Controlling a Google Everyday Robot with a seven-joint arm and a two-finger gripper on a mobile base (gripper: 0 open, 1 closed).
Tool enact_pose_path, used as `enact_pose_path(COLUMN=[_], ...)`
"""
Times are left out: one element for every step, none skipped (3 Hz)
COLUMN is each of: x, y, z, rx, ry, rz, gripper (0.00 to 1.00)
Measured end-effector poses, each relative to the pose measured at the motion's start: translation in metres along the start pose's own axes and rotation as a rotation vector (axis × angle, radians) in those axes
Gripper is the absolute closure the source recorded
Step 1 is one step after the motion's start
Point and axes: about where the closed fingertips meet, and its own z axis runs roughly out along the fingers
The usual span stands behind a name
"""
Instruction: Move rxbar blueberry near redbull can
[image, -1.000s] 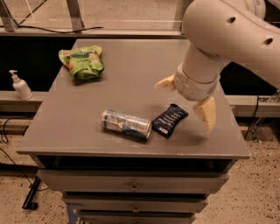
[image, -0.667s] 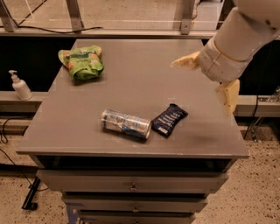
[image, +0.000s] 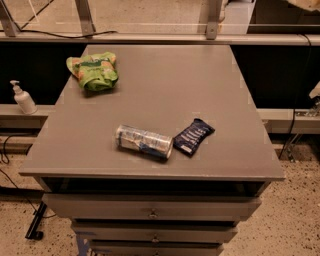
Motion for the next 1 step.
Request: enact_pose_path(x=[-0.0005], y=[-0.0001], z=[0.0023], rx=[-0.005], ry=[0.000], rz=[-0.003], gripper=[0.00])
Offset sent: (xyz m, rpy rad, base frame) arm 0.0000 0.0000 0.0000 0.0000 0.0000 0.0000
